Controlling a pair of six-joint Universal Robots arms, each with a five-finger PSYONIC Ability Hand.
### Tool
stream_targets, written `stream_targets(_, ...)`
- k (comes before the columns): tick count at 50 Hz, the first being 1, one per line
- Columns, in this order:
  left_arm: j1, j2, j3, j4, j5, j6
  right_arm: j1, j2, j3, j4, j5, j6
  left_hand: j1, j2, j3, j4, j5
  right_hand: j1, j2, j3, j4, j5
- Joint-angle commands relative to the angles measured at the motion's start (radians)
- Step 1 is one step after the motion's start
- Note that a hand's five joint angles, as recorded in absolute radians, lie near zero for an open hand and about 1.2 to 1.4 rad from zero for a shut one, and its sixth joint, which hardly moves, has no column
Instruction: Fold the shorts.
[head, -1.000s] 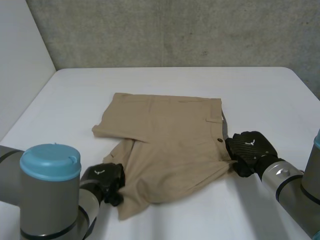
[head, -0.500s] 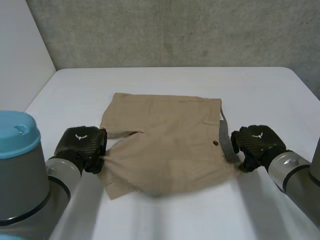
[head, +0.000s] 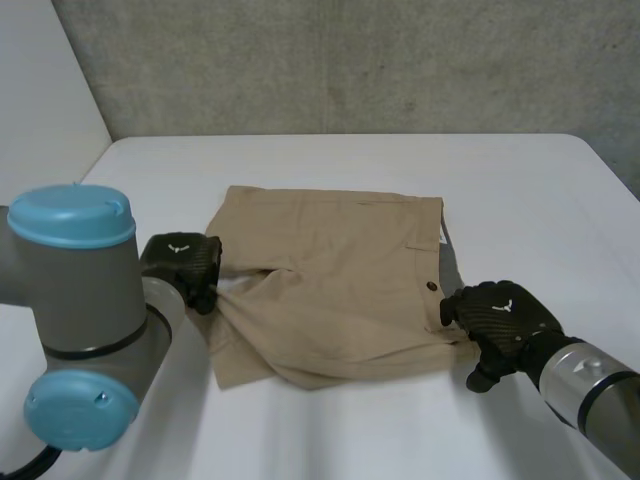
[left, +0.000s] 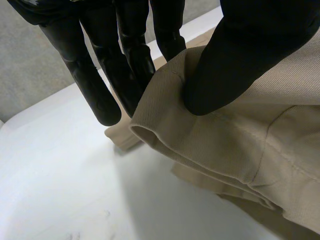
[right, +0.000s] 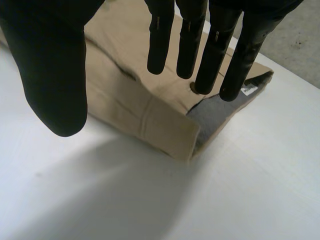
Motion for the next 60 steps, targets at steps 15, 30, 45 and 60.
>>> stream_targets(15,0.006,0.04,0.038,-0.058,0.004,0.008,0.082,0.127,-0.162,-0.122,0.082,-0.018,-0.599,-0.667,-0.664,-0.675,-0.635,0.933,0.864,0.865,0.867,0.864)
stream_targets(30,-0.014,0.44,-0.295,-0.069,0.003,0.013,0.097,0.194,-0.272,-0.082,0.25,0.082,-0.615,-0.683,-0.68,-0.69,-0.651,0.933,0.864,0.865,0.867,0.864)
stream_targets(45,-0.161,0.262,-0.303,-0.034,-0.003,-0.073,0.098,0.191,-0.285,-0.065,0.248,0.131,-0.479,-0.547,-0.544,-0.555,-0.516,0.933,0.864,0.865,0.867,0.864)
stream_targets(60,-0.108,0.115,-0.217,0.064,-0.009,-0.065,0.097,0.189,-0.277,-0.06,0.242,0.125,-0.591,-0.659,-0.656,-0.667,-0.627,0.933,0.864,0.865,0.867,0.864)
